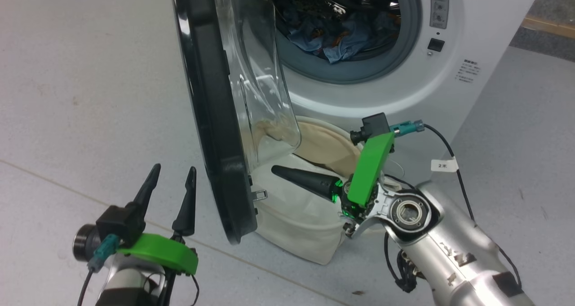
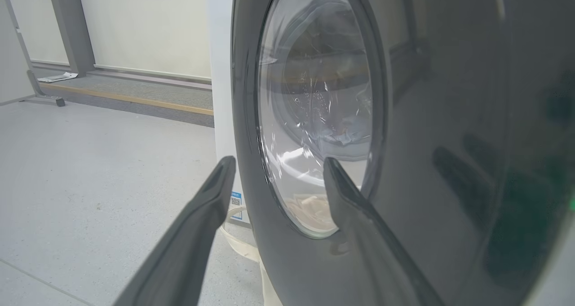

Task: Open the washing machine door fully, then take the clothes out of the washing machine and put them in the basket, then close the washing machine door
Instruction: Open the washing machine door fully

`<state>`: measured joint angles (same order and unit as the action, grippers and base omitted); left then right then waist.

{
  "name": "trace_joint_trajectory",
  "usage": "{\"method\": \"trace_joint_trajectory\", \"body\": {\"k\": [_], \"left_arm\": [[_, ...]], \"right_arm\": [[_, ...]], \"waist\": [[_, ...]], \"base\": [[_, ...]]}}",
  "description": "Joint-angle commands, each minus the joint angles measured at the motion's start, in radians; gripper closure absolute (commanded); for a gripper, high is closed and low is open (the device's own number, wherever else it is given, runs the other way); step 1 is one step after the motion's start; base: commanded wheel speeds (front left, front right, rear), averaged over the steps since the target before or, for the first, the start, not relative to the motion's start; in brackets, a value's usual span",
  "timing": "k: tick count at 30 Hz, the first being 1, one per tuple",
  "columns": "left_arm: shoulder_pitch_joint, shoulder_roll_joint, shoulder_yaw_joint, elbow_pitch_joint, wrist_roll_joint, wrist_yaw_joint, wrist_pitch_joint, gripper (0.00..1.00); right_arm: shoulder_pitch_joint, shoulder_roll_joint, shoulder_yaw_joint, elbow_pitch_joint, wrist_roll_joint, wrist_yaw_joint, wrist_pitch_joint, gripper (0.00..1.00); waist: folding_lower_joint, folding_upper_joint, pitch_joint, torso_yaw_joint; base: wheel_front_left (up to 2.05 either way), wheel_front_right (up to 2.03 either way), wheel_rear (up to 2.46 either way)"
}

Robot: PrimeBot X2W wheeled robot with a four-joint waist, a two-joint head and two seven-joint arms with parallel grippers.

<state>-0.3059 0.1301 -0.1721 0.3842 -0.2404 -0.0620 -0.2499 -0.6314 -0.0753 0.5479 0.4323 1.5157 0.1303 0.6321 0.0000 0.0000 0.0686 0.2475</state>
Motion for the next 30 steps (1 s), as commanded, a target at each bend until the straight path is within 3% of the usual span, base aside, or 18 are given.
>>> {"method": "trace_joint_trajectory", "body": {"k": [1,21,22,23,24,25,30], "left_arm": [[-0.026,0.025,0.034,-0.027,0.0,0.0,-0.012,0.0],[-0.026,0.031,0.028,-0.009,-0.007,0.007,-0.012,0.0],[-0.025,0.033,0.029,-0.009,-0.008,0.008,-0.012,0.0],[-0.024,0.035,0.031,-0.009,-0.009,0.008,-0.012,0.0],[-0.022,0.039,0.035,-0.01,-0.01,0.009,-0.012,0.0],[-0.021,0.043,0.038,-0.01,-0.012,0.009,-0.012,0.0],[-0.018,0.072,0.056,-0.014,-0.019,0.01,-0.012,0.0]], "right_arm": [[-0.03,0.023,0.01,-0.03,0.008,0.0,-0.014,1.0],[-0.084,0.025,0.219,-0.004,0.174,0.0,-0.207,1.0],[-0.086,0.025,0.22,-0.003,0.173,0.0,-0.217,0.95],[-0.087,0.025,0.221,-0.003,0.171,0.0,-0.226,0.31],[-0.087,0.025,0.223,-0.001,0.169,0.0,-0.23,0.04],[-0.089,0.025,0.225,0.001,0.161,0.0,-0.235,0.0],[-0.079,0.011,0.22,-0.008,0.093,0.0,-0.285,0.0]], "waist": [[0.0,0.0,0.0,0.002],[0.0,0.0,-0.018,0.04],[0.0,0.0,-0.018,0.037],[0.0,0.0,-0.019,0.034],[0.0,0.0,-0.021,0.029],[0.0,0.0,-0.022,0.025],[0.0,0.0,-0.036,-0.002]], "base": [[0.0,0.0,0.0],[0.0,0.0,0.0],[0.0,0.0,0.0],[0.0,0.0,0.0],[0.0,0.0,0.0],[0.0,0.0,0.0],[0.0,0.0,0.0]]}}
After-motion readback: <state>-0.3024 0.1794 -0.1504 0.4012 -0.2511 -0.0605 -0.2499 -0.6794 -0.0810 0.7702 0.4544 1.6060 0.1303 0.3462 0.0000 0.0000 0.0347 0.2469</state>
